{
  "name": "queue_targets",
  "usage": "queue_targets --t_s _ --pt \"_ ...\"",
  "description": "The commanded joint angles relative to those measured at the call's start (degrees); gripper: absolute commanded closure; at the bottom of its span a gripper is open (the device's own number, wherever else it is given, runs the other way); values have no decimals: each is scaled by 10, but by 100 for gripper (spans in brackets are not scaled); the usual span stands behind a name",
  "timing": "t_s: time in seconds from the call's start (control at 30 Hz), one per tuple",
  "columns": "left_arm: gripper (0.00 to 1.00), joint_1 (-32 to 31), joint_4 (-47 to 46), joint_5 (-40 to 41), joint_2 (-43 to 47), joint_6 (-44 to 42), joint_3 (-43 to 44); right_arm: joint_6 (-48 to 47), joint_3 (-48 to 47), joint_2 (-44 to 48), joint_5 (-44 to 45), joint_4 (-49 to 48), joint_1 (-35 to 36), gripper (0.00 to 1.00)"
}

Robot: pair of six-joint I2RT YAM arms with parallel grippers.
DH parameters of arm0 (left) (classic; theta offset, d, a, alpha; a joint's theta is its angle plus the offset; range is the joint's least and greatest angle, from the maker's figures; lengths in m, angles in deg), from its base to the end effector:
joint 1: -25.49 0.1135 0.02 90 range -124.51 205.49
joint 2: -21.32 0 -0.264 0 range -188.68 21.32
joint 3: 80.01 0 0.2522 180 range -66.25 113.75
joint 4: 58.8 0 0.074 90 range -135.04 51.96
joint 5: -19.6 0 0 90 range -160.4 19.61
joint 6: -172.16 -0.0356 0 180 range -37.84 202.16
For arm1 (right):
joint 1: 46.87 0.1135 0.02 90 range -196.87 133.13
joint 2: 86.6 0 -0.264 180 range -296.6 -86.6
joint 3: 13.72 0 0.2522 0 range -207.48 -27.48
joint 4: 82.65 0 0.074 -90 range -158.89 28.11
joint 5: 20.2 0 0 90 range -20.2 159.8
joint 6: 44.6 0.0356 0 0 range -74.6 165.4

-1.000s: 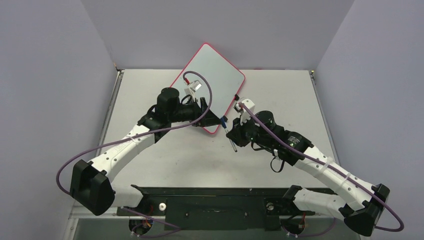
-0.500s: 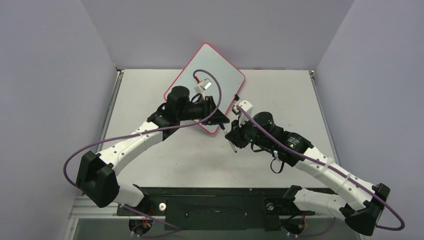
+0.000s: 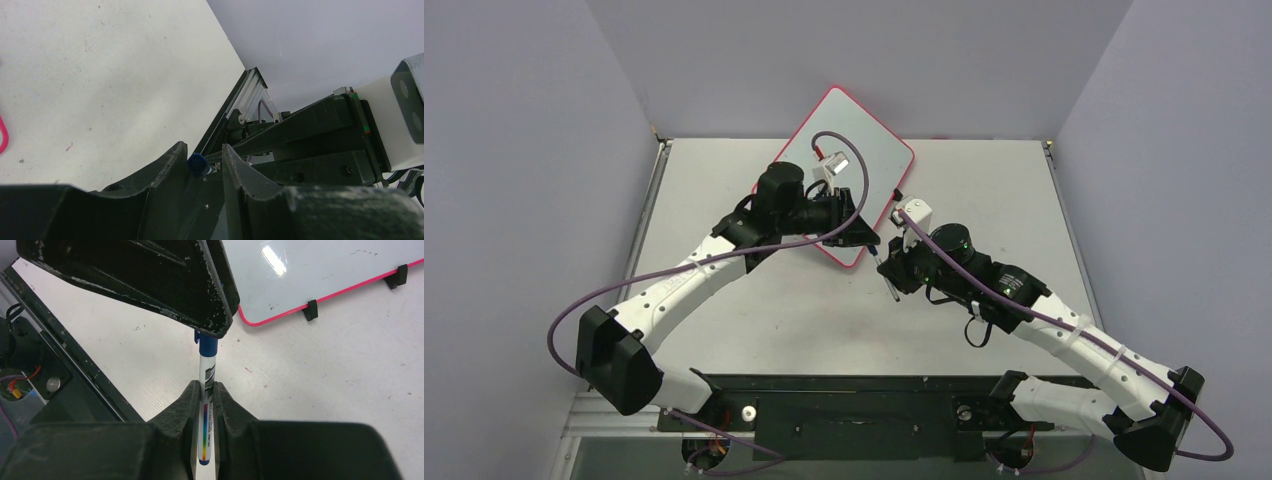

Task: Write a sentence on the whiteboard
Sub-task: Open the whiteboard marker at the center of the board.

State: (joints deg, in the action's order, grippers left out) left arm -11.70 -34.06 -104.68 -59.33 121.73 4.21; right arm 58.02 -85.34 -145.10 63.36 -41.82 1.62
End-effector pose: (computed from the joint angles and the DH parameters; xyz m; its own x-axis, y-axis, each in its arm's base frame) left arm 0.2470 -0.2126 0.3523 -0.8065 -0.0488 -0.5893 0.5243 0.4017 -0.7508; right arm 0.1458 0.1708 0.3450 -0.4777 -0.2122 -0.8525 -0.7230 0.6462 0.2443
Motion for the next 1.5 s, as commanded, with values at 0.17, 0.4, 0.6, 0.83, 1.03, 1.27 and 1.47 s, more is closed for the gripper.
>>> queue_targets --t_s 0.17,0.4,0.6,0.83,1.03,1.27,1.47 --pt "72 -1 59 11 10 -45 35 3 -10 1 19 -17 11 100" --pt "80 -3 53 19 10 -45 23 4 -18 -4 25 -16 24 100" --pt "100 -2 43 13 17 -40 19 7 -19 -3 48 -13 28 100" --pt "100 22 41 56 62 -34 11 36 -20 16 126 -32 28 29" --pt "100 42 15 40 83 -13 22 79 -28 48 109 -81 9 14" --pt "100 68 -82 19 111 53 17 169 12 98 -44 -213 -74 14" --pt "100 84 -196 -23 123 121 8 214 17 95 -103 -284 -99 15"
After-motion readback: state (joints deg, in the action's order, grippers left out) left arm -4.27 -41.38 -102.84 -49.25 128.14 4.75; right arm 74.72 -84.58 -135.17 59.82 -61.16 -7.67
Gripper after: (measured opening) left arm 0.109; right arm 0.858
